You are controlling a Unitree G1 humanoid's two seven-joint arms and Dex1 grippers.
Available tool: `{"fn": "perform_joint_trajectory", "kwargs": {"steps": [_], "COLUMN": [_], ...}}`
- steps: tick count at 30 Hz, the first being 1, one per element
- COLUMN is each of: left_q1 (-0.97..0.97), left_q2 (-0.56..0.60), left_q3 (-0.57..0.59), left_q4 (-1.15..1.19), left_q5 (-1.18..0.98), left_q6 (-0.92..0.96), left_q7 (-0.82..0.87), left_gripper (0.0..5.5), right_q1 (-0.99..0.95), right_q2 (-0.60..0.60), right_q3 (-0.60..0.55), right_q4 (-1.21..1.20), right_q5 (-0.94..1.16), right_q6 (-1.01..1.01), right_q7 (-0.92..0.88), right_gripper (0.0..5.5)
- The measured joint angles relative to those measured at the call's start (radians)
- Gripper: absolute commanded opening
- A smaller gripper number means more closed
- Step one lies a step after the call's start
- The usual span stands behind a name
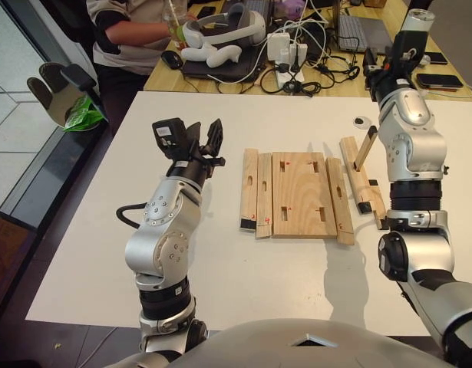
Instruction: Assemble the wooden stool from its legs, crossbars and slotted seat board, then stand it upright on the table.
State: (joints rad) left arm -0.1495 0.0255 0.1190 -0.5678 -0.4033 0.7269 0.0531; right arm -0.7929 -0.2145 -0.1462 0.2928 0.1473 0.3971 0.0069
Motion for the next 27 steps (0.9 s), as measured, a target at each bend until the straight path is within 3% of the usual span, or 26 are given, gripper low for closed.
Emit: {"fn": "perform_joint_trajectory", "kwargs": {"steps": [18, 27], "left_q1": [-0.003, -0.008], "left_q2": [-0.005, -0.004], "left_q3": [-0.002, -0.004], "left_q4": [0.022, 0.031], "left_q5": [0.002, 0.002], "left_q6": [-0.033, -0.037], "left_q7": [0.002, 0.001], "left_gripper": [2.31, 2.31], "right_q1": [-0.231, 0.074], "right_q2": [-0.105, -0.067], "right_q3": [-0.032, 0.012], "right_q4": [-0.016, 0.079], "right_q5": [-0.036, -0.057], "right_q6": [0.020, 0.021], "right_q7": [0.008, 0.045], "right_gripper": [1.94, 1.94]}}
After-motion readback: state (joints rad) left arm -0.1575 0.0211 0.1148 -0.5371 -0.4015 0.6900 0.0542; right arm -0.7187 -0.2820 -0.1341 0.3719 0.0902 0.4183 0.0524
